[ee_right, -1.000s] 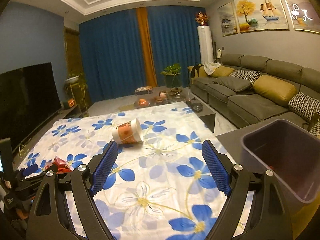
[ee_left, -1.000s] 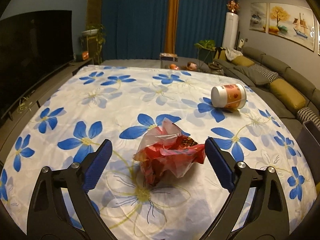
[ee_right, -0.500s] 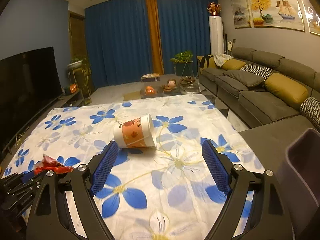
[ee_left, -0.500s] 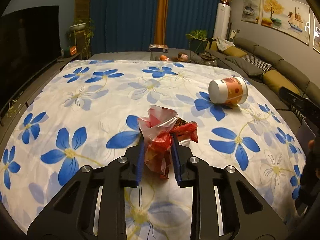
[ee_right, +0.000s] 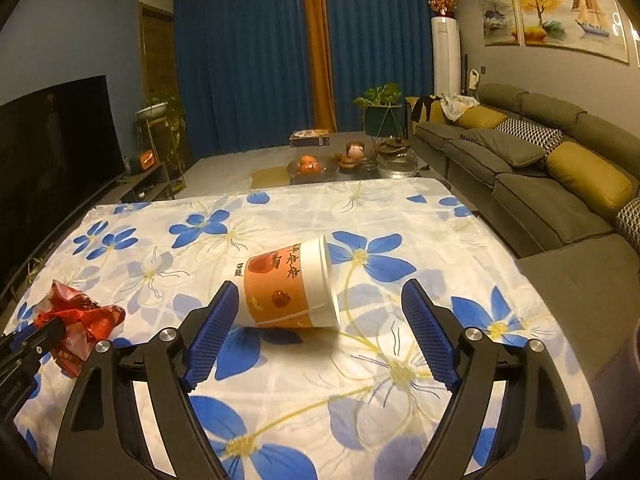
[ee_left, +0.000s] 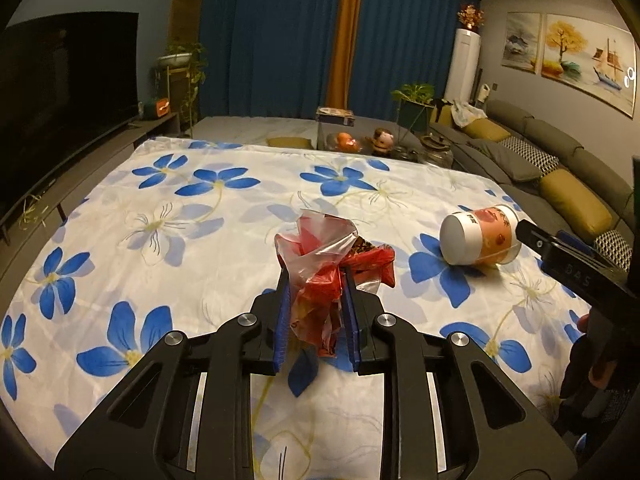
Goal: Collect trash
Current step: 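Close the left tool on the red snack bag while the right grasps the white-orange cup, then carry the snack bag with the left tool while the right carries the cup to the bin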
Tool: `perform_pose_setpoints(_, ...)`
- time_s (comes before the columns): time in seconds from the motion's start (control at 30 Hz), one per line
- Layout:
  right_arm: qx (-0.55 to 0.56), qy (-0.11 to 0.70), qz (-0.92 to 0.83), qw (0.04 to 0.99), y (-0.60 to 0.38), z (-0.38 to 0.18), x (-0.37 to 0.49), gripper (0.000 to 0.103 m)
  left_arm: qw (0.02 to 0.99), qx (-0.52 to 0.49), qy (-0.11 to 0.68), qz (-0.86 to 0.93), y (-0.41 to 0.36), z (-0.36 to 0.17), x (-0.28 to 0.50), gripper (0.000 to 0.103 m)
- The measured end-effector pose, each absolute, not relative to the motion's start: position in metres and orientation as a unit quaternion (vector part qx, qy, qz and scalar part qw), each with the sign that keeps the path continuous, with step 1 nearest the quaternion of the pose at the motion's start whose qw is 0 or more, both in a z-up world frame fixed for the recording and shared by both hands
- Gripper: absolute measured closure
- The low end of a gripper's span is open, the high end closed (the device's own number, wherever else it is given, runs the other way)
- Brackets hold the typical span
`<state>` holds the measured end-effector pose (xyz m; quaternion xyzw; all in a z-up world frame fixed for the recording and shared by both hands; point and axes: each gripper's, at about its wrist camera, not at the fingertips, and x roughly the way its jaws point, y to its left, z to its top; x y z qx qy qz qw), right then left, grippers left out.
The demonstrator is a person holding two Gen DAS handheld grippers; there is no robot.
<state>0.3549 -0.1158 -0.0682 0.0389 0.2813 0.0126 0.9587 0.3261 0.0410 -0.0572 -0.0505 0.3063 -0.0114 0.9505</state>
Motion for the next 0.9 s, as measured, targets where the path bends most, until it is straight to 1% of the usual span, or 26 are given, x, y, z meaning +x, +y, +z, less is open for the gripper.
perform_pose_setpoints(0.13, 0.055, 0.289, 0.028, 0.955, -0.122, -0.073, 0.367, 0.024, 0.949, -0.057, 0.308, -0.015, 0.045, -0.060, 0.326, 0.081)
perform_pose_setpoints(0.27, 0.065, 0.302, 0.040, 0.950, -0.125, -0.080, 0.380, 0.028, 0.949, -0.061, 0.309, -0.017, 0.049, -0.060, 0.326, 0.081)
perform_pose_setpoints(0.33, 0.072, 0.311, 0.052, 0.946, -0.126, -0.082, 0.385, 0.035, 0.949, -0.063, 0.309, -0.016, 0.050, -0.060, 0.326, 0.081)
perform_pose_setpoints(0.4, 0.074, 0.315, 0.065, 0.944, -0.125, -0.083, 0.386, 0.046, 0.949, -0.064, 0.310, -0.016, 0.051, -0.060, 0.326, 0.081)
perform_pose_setpoints(0.43, 0.074, 0.316, 0.077, 0.943, -0.124, -0.083, 0.385, 0.049, 0.948, -0.065, 0.311, -0.016, 0.051, -0.060, 0.327, 0.081)
perform_pose_setpoints(0.5, 0.071, 0.318, 0.094, 0.941, -0.121, -0.084, 0.381, 0.059, 0.947, -0.067, 0.313, -0.016, 0.051, -0.060, 0.327, 0.081)
perform_pose_setpoints(0.53, 0.069, 0.319, 0.100, 0.940, -0.119, -0.084, 0.381, 0.062, 0.947, -0.068, 0.314, -0.016, 0.051, -0.060, 0.327, 0.081)
perform_pose_setpoints(0.6, 0.064, 0.320, 0.113, 0.938, -0.115, -0.084, 0.377, 0.074, 0.947, -0.068, 0.314, -0.017, 0.051, -0.060, 0.327, 0.081)
perform_pose_setpoints(0.63, 0.060, 0.320, 0.117, 0.938, -0.113, -0.084, 0.375, 0.077, 0.947, -0.068, 0.313, -0.017, 0.051, -0.060, 0.326, 0.081)
perform_pose_setpoints(0.7, 0.053, 0.320, 0.130, 0.937, -0.109, -0.084, 0.370, 0.088, 0.947, -0.067, 0.313, -0.019, 0.050, -0.060, 0.326, 0.081)
perform_pose_setpoints(0.9, 0.034, 0.307, 0.141, 0.941, -0.096, -0.080, 0.355, 0.099, 0.948, -0.064, 0.310, -0.024, 0.047, -0.060, 0.325, 0.081)
